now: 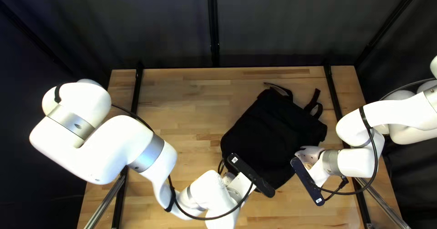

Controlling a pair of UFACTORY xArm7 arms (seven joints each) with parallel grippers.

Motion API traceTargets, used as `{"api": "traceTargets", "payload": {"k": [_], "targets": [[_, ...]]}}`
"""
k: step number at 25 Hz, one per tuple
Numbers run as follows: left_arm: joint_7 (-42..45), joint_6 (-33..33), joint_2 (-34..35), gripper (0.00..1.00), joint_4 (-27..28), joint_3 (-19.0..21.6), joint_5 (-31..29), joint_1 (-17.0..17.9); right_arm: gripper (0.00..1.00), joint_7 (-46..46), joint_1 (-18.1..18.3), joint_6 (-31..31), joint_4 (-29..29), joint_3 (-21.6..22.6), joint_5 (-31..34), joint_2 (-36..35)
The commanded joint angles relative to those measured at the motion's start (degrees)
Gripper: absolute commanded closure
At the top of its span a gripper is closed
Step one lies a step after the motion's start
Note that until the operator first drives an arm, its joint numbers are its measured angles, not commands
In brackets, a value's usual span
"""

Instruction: Remove a lunch box from a kids backpack

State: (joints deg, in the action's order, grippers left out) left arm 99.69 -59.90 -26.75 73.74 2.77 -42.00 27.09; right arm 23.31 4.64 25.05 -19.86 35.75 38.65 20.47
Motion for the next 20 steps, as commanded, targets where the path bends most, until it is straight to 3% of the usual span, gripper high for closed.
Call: {"api": "traceTargets", "payload": {"k": [1,4,5,6,7,8,15,20], "targets": [[0.04,-0.26,0.12,1.00,0.09,0.04,0.03,0.12,1.00,-1.47,-1.28,1.07,-0.09,-0.82,-1.50,0.90],[1.01,-1.62,0.11,1.00,0.94,0.59,0.15,1.40,1.00,-2.18,-1.55,1.47,-0.18,-1.25,-1.89,1.32],[1.61,-2.19,-0.10,0.89,1.39,0.84,0.15,2.04,1.00,-2.27,-1.45,1.48,-0.14,-1.34,-1.78,1.46],[2.08,-2.61,-0.33,0.40,1.73,0.99,0.14,2.53,1.00,-2.35,-1.41,1.48,-0.09,-1.42,-1.74,1.54],[2.88,-3.51,-1.38,0.29,3.22,1.25,0.22,3.45,1.00,-2.49,-1.47,1.47,0.03,-1.56,-1.79,1.72],[3.37,-4.28,-3.03,0.00,5.35,1.40,0.33,4.20,1.00,-2.55,-1.41,1.46,0.04,-1.61,-1.74,1.75],[3.07,-5.46,-14.49,0.00,19.92,0.93,0.88,4.93,1.00,-2.37,-0.32,1.32,-0.78,-1.53,-0.79,0.91],[3.03,-3.22,-16.19,0.00,21.79,0.56,1.09,3.38,1.00,-2.33,-0.02,1.17,-1.07,-1.48,-0.43,0.58]]}}
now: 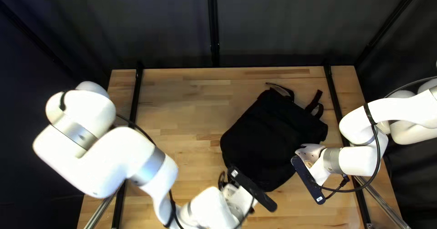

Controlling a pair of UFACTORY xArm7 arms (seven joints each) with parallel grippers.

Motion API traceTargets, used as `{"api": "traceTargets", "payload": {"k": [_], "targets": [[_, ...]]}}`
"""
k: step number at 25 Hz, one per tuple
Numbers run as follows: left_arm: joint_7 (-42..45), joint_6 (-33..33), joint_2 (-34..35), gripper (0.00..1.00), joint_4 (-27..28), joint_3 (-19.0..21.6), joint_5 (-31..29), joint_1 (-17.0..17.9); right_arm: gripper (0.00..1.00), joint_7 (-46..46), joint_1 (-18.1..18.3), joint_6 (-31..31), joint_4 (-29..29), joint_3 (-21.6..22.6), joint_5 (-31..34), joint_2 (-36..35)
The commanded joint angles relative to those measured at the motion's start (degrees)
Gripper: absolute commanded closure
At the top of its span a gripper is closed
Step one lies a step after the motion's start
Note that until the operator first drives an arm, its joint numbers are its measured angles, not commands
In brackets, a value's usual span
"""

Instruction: Remove a lunch box from a kids backpack

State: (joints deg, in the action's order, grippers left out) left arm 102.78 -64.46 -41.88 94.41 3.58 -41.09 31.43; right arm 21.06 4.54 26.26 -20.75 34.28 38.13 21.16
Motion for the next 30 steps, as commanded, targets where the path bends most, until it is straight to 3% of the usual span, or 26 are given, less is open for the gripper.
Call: {"api": "traceTargets", "payload": {"k": [1,8,15,23,26,27,28,29,30], "targets": [[-0.02,1.54,-1.09,0.00,1.12,-0.28,0.21,-1.11,1.00,-0.09,0.11,-0.04,-0.20,-0.01,0.14,-0.11],[-0.06,3.74,0.20,0.00,-1.54,-0.70,0.45,-3.21,1.00,-0.40,0.68,-0.20,-0.95,-0.16,0.61,-0.82],[2.30,4.07,3.09,0.00,-6.52,-0.90,0.01,-2.84,1.00,-0.82,1.13,-0.21,-1.64,-0.36,0.89,-1.49],[2.93,3.54,3.40,0.00,-7.12,-0.91,0.00,-2.49,1.00,-1.05,1.28,-0.08,-2.09,-0.43,0.95,-1.79],[3.03,3.55,3.55,0.14,-7.44,-0.97,-0.10,-2.48,1.00,-1.05,1.35,-0.16,-2.12,-0.46,1.00,-1.88],[3.18,3.59,3.68,0.32,-7.69,-1.03,-0.22,-2.45,1.00,-1.06,1.38,-0.18,-2.16,-0.47,1.02,-1.93],[3.26,3.58,3.73,0.65,-7.81,-1.07,-0.30,-2.41,1.00,-1.06,1.43,-0.20,-2.19,-0.47,1.08,-1.99],[3.31,3.56,3.72,0.90,-7.86,-1.12,-0.41,-2.37,1.00,-1.01,1.51,-0.23,-2.22,-0.43,1.18,-2.08],[3.28,3.48,3.67,1.00,-7.81,-1.14,-0.46,-2.33,1.00,-0.92,1.60,-0.30,-2.21,-0.40,1.30,-2.11]]}}
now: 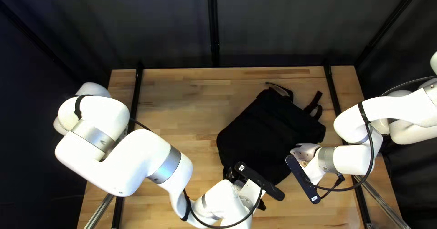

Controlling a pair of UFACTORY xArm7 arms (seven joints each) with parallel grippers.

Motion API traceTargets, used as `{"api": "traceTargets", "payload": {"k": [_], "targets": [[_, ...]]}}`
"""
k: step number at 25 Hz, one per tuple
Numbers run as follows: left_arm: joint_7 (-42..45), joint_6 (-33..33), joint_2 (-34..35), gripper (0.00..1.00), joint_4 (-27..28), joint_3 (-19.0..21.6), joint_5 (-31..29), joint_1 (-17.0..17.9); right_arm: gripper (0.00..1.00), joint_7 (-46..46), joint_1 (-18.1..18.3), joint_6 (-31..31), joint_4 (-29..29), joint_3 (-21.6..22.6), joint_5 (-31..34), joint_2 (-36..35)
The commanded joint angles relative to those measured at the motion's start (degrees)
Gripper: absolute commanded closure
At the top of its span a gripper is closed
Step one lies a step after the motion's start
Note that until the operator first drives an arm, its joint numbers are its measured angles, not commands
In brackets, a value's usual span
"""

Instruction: Remove a lunch box from a kids backpack

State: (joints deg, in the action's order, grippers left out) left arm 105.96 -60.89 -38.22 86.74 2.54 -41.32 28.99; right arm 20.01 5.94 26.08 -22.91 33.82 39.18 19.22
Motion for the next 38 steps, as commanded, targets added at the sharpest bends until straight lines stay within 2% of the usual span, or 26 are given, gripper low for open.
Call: {"api": "traceTargets", "payload": {"k": [1,6,9,17,26,38], "targets": [[0.12,-0.10,0.01,1.00,-0.17,-0.13,-0.30,0.15,1.00,0.16,0.26,-0.17,-0.05,0.05,0.32,-0.21],[0.29,-0.21,0.03,1.00,-0.45,-0.18,-0.59,0.38,1.00,0.14,0.05,-0.04,0.07,0.01,0.03,0.06],[0.44,-0.44,0.32,1.00,-0.76,-0.08,-0.65,0.67,1.00,-0.71,-1.27,0.33,1.21,-0.77,-1.60,1.56],[1.78,-0.80,4.89,1.00,-7.00,0.01,-1.05,1.13,1.00,-3.60,-8.50,3.94,5.27,-3.79,-9.03,8.69],[1.32,-1.04,9.16,1.00,-11.51,-0.38,-2.17,0.83,1.00,-4.69,-9.04,5.97,3.76,-4.21,-10.07,8.35],[1.52,3.40,15.64,1.00,-21.82,-2.05,-4.34,-1.89,1.00,-7.06,-10.56,8.46,2.99,-5.49,-11.99,9.02]]}}
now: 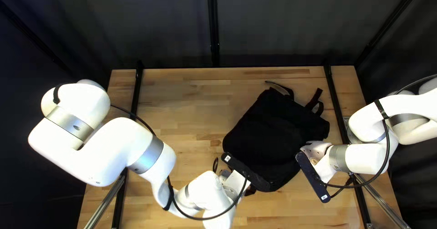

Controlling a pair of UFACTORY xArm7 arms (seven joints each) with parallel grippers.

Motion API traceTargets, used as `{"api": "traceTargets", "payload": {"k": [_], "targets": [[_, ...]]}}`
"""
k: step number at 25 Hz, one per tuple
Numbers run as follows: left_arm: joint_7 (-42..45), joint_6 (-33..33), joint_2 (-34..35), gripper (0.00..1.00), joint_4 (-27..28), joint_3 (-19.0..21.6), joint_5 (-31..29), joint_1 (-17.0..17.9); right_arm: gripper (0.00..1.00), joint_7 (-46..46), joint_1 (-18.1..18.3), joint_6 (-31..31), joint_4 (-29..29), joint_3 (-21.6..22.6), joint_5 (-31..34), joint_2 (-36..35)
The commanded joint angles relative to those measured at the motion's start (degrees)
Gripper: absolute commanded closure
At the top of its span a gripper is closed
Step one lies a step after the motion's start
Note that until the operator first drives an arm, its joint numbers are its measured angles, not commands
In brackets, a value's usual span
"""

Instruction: Remove a lunch box from a kids backpack

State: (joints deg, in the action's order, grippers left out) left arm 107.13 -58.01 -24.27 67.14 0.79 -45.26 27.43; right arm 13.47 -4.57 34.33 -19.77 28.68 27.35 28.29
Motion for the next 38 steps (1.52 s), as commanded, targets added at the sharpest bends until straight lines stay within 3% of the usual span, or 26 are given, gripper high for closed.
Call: {"api": "traceTargets", "payload": {"k": [1,22,38], "targets": [[0.40,0.53,2.08,1.00,-2.69,-0.34,-0.48,-0.37,1.00,-0.62,0.00,0.16,-0.19,-0.41,-0.13,-0.12],[2.20,2.65,11.60,1.00,-15.79,-2.70,-2.98,-2.63,1.00,-2.29,-0.19,-0.88,0.82,-1.71,-0.13,0.39],[1.08,5.40,14.95,1.00,-20.19,-5.16,-4.87,-5.39,1.00,-3.78,0.08,-1.85,1.15,-2.73,0.34,0.34]]}}
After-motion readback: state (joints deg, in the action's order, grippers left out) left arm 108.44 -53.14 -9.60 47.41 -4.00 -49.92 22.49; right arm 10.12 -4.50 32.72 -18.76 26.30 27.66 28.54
